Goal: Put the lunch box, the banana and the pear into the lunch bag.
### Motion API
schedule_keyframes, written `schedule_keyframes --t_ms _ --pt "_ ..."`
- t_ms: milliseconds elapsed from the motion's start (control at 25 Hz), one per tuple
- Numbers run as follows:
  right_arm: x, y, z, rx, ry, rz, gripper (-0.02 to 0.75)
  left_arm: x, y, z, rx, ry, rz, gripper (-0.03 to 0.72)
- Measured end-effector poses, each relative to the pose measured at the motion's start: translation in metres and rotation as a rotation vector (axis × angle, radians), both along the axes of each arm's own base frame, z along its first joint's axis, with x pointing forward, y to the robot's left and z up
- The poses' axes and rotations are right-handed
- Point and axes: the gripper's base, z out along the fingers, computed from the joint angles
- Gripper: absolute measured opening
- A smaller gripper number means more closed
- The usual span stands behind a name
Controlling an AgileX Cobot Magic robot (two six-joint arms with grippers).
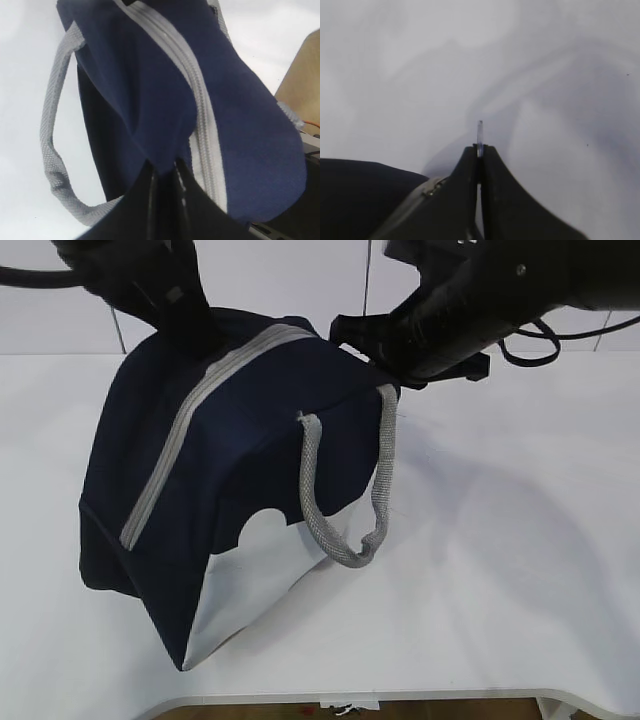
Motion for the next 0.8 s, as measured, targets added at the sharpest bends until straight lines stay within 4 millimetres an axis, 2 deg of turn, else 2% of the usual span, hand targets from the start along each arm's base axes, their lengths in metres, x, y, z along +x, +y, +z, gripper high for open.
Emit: schedule_keyframes --t_ms 480,800 --pt "0.004 0.005 -0.020 0.028 0.070 -0.001 0.001 0.000 0.000 0.000 0.001 0.001 0.000 0.011" --pt "0.007 0.007 -0.016 0.029 0.071 0.014 0.001 0.002 -0.001 -0.003 0.007 0.010 -0.001 0.011"
